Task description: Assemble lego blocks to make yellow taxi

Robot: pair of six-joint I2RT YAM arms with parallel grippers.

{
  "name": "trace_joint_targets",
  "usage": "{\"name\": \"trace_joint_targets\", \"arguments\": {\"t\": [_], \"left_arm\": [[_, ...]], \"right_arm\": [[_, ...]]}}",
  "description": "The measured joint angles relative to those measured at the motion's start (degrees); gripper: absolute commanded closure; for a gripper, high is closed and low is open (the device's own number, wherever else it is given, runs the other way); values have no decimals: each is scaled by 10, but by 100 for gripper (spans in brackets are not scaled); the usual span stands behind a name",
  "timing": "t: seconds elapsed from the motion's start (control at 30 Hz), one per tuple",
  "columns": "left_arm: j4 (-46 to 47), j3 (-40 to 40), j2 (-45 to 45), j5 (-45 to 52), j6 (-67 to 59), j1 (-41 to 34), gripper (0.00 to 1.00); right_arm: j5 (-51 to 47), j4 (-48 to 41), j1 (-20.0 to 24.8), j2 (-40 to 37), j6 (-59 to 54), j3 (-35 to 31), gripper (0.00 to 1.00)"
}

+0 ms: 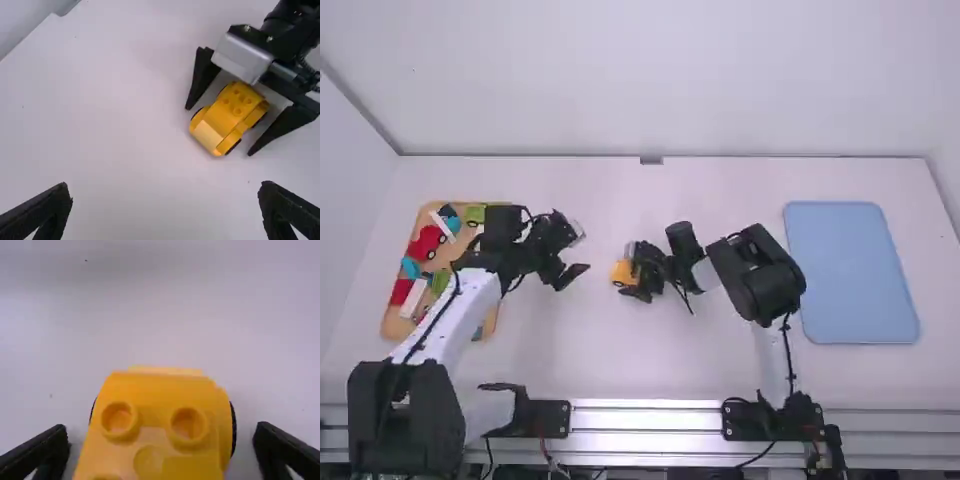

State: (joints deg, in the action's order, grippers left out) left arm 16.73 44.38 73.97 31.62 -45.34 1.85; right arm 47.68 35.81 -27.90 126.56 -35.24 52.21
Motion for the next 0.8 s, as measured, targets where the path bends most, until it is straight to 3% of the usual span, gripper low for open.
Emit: {"name": "trace_joint_targets", "arguments": {"t": [0.07,0.17,0.4,0.63,0.8], "left_arm": [[-17,-12,0,0,4,2,1],[-35,-24,0,0,7,2,1],[-66,-32,0,-19,42,1,1],[-86,-32,0,-63,73,1,1],[-103,-32,0,-76,81,2,1]], "right_arm": [[4,0,2,0,4,3,44],[6,2,3,0,17,5,65],[24,0,29,0,62,6,67],[42,-83,122,-49,66,6,67],[-51,-226,208,-161,57,7,69]]}}
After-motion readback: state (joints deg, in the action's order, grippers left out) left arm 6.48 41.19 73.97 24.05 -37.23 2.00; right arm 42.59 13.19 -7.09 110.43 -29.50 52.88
